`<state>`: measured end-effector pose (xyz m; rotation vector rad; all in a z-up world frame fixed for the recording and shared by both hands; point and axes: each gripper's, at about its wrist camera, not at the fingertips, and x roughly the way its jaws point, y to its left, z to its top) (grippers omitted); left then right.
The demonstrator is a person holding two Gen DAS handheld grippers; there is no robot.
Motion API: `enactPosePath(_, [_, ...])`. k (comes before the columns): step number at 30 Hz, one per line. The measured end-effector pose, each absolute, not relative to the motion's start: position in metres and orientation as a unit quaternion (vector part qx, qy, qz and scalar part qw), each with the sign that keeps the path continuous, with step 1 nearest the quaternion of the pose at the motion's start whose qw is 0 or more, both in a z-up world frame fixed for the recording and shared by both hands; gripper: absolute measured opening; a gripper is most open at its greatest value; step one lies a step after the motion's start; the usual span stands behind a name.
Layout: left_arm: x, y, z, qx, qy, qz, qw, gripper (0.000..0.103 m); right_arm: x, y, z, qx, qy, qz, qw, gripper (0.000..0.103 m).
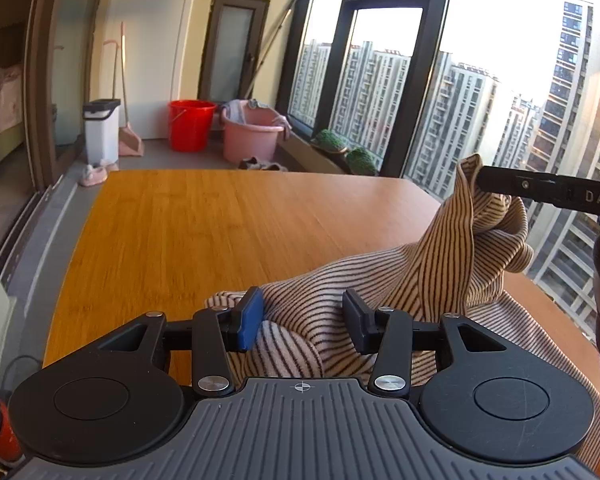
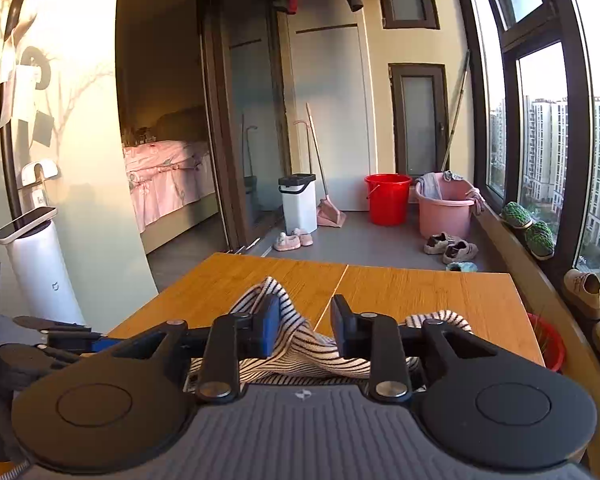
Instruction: Fold clothes
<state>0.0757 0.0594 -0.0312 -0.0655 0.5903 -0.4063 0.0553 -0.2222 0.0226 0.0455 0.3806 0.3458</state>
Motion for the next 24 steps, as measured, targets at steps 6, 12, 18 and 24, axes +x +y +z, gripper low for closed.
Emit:
enactPosePath(6, [0.072,0.063,-0.033,-0.022,0.295,-0.195,0.935,0.050,0.048,-0.256,0.035,0.056,0.145,0.121,0.980,0.039])
enactPosePath(12, [0.071,0.065,-0.034,-0.022,0.296,-0.193,0.935,0.050,0.052,-0.255,0.030,0.034,0.172,0.124,0.977,0.039])
enactPosePath(18, [0.068,0.073,-0.032,-0.028,0.301,-0.194,0.933,0.051,0.047,-0.234,-0.023,-0.048,0.282,0.121,0.951,0.043])
enactPosePath(24, [0.072,0.079,-0.010,-0.047,0.276,-0.189,0.941,0.063,0.018,-0.246,-0.044,-0.059,0.329,0.123,0.934,0.045])
